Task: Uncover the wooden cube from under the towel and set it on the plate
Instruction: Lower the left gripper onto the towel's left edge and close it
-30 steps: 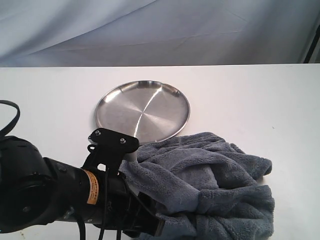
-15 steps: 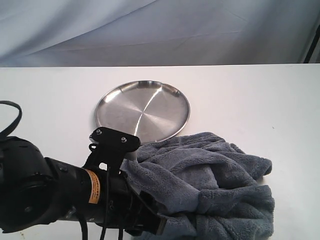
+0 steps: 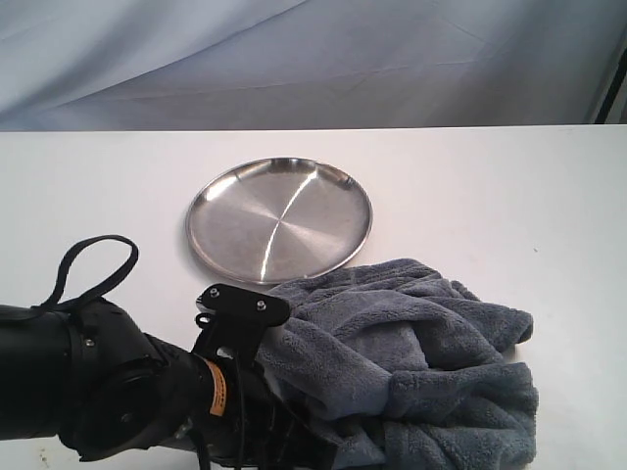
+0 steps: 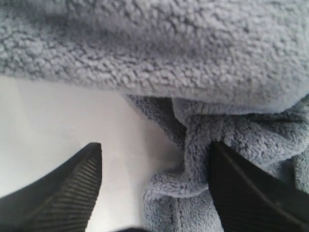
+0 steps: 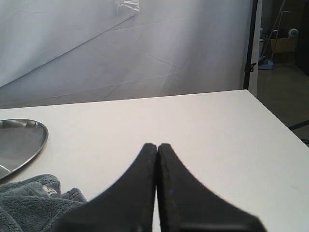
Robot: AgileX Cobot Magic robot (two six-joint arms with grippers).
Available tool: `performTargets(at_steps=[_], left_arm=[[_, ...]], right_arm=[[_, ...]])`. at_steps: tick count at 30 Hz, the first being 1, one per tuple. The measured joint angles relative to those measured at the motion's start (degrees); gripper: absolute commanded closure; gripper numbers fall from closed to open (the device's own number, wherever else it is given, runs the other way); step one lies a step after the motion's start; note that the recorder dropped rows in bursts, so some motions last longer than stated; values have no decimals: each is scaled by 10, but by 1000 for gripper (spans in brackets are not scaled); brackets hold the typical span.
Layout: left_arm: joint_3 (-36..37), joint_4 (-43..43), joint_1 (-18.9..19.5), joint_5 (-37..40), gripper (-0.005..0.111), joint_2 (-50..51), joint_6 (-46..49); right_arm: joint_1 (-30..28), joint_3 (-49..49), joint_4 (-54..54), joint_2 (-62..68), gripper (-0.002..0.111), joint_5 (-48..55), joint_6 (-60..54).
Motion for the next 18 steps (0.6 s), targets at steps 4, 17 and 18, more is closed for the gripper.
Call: performTargets(at_steps=[4, 17, 18], left_arm=[[0, -2, 0, -6, 45, 1, 0], [0, -18, 0, -12, 93, 1, 0], [0, -19, 0, -12, 99, 1, 0]], right_arm=[[0, 0, 0, 0, 105, 0, 0], [0, 0, 0, 0, 105, 0, 0], [0, 0, 0, 0, 105, 0, 0]])
